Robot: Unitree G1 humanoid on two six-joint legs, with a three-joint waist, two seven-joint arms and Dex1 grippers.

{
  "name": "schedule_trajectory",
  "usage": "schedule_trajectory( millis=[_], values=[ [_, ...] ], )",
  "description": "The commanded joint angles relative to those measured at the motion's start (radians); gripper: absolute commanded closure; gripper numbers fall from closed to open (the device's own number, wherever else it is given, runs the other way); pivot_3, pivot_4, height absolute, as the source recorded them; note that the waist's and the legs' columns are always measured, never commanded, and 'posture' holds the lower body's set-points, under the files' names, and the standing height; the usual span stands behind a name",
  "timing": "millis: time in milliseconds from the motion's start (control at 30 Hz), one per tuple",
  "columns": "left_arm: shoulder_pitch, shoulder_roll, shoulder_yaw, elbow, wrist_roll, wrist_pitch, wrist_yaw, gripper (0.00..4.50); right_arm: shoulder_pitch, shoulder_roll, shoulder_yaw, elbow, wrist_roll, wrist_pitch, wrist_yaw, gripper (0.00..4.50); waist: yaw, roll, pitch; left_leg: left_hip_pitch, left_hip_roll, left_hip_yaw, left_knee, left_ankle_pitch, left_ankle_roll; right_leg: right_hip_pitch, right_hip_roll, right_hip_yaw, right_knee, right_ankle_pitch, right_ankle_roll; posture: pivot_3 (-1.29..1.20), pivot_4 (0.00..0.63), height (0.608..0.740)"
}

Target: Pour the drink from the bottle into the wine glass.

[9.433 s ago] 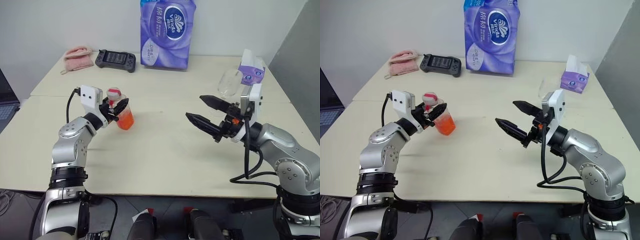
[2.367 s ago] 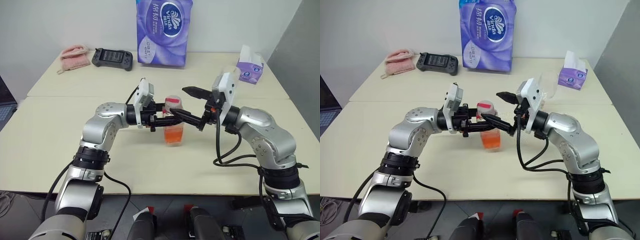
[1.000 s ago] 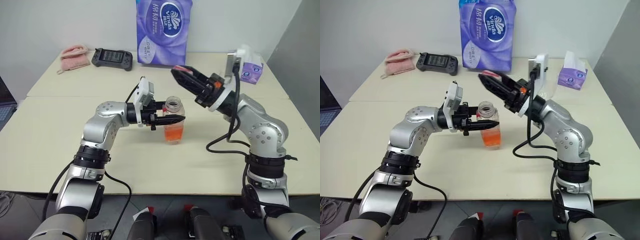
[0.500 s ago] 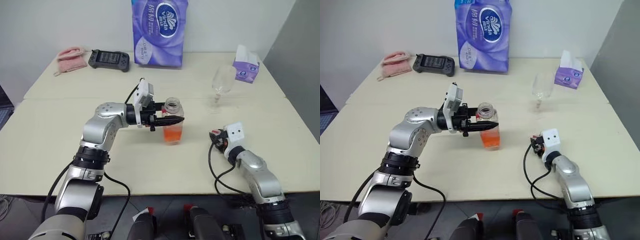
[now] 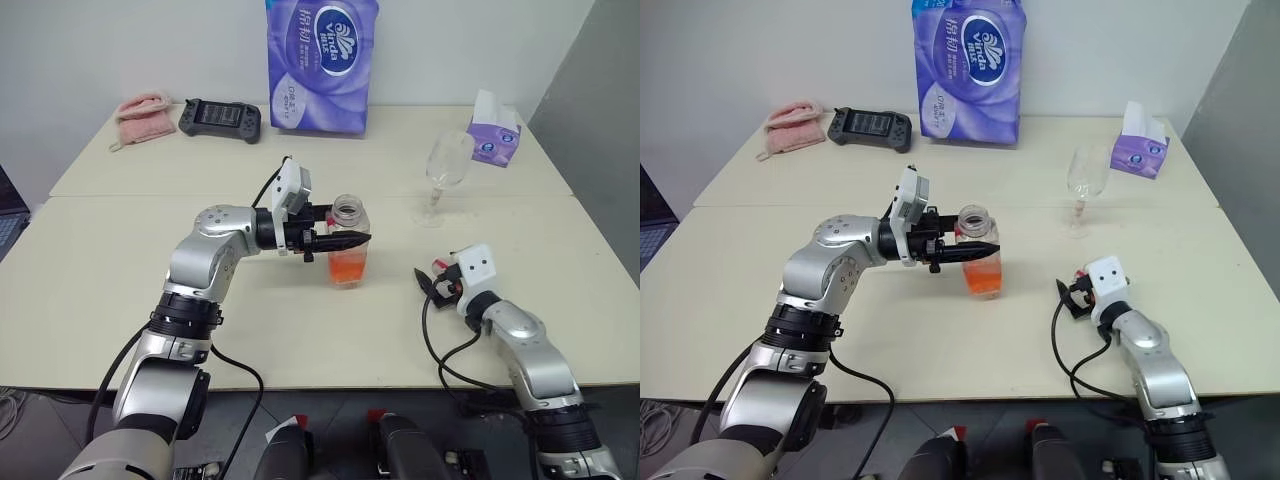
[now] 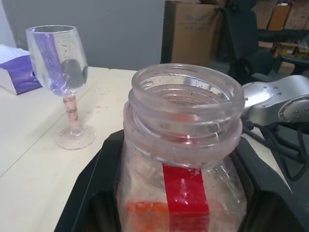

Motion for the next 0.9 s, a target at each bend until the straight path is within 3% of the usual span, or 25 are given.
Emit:
schedule_trajectory(
  millis=[33,167,333,400,467,600,900],
  values=[
    [-0.002,-0.006,0.026,-0.038,-0.01,-0.034,0.015,2.32,-0.024,-0.019,-0.018,-0.053,0.011,0.028,0.028,0.02,0.0,0.0,0.0,0.0,0.0,0.0,0.0,0.0,0.0,0.0,0.0,0.0,0.0,0.0,0.0,0.0,0.15,0.74],
    [-0.002,-0.003,0.041,-0.03,-0.005,-0.047,0.046,2.32,-0.048,-0.029,-0.039,-0.11,0.049,-0.005,0.072,0.02,0.001,0.0,0.0,0.0,0.0,0.0,0.0,0.0,0.0,0.0,0.0,0.0,0.0,0.0,0.0,0.0,0.15,0.74],
    [-0.013,0.008,0.086,0.051,0.08,-0.139,0.198,2.32,-0.079,-0.101,-0.086,-0.33,0.367,0.087,0.335,0.02,0.001,0.0,0.0,0.0,0.0,-0.001,0.0,0.0,0.0,0.0,0.0,-0.001,0.0,0.0,0.0,0.0,0.15,0.74],
    [-0.023,0.015,0.111,0.106,0.142,-0.196,0.314,2.32,-0.143,-0.152,-0.112,-0.395,0.523,0.2,0.387,0.02,0.0,0.0,0.0,0.0,0.0,-0.002,0.0,0.0,0.0,0.001,0.0,-0.001,-0.001,0.0,0.0,0.0,0.15,0.74],
    [-0.04,0.015,0.149,0.15,0.191,-0.235,0.449,2.32,-0.22,-0.181,-0.107,-0.409,0.579,0.258,0.389,0.02,0.0,0.0,0.0,0.0,0.0,-0.002,0.001,0.0,0.0,0.001,-0.001,-0.002,-0.001,0.0,0.0,0.0,0.15,0.74],
    [-0.07,0.01,0.225,0.24,0.29,-0.307,0.756,2.32,-0.331,-0.171,-0.078,-0.389,0.613,0.307,0.361,0.02,0.004,0.0,0.0,-0.002,0.0,-0.005,0.001,0.0,0.0,0.0,-0.005,-0.002,-0.002,0.0,0.0,0.0,0.15,0.74],
    [-0.065,-0.005,0.306,0.401,0.296,-0.363,0.941,2.32,-0.349,-0.15,-0.031,-0.345,0.58,0.279,0.369,0.02,0.01,-0.001,0.0,-0.007,-0.003,-0.006,0.001,0.0,0.0,-0.001,-0.008,-0.003,-0.008,0.003,0.002,0.0,0.15,0.74]
  ],
)
